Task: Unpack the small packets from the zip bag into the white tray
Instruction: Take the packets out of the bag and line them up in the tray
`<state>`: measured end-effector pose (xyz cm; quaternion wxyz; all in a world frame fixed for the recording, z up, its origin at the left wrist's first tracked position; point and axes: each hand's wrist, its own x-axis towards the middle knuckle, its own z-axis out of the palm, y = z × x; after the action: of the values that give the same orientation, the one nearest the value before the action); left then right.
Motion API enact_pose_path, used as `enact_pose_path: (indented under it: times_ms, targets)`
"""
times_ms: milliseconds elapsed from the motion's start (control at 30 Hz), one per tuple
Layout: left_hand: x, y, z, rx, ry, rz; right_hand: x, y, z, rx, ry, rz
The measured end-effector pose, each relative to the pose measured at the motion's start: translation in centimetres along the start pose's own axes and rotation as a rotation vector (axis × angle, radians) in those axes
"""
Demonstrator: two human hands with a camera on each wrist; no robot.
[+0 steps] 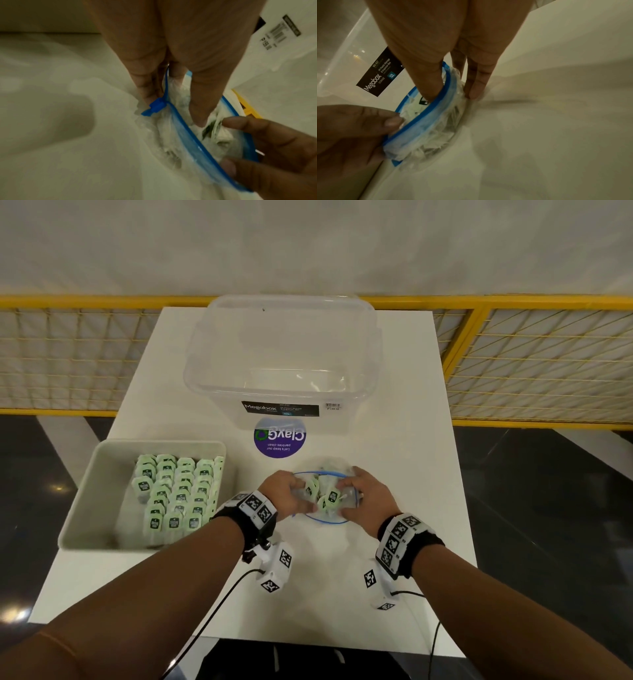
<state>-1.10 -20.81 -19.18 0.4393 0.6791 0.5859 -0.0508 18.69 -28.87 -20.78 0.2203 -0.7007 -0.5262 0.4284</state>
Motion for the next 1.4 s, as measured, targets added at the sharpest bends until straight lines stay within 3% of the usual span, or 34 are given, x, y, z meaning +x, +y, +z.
enact_pose_path:
  times_ms: [367,667,900,1233,1400]
  targets:
    - [-0.1,1.2,-0.3,-0.307,-0.009,0.105,0.7,-0.7,-0.2,0.132,-0.018,-0.021]
    - [0.3,0.4,0.3,-0.155,-0.045,0.096,1.4,0.6,0.3,0.056,-0.097,0.054]
    - [-0.3,-0.8,-0.1,0.076,0.169,0.123,1.1,1.4,0.4,0.061,0.041,0.147]
    - [-1.2,-1.0,0.6,0.252,-0.055,0.101,-0.5,0.4,1.3,-0.044,-0.109,0.003]
    - [-2.0,-1.2,0.5,0.304,0.037,0.111,-0.7,-0.3,1.6,-0.222,-0.049,-0.012]
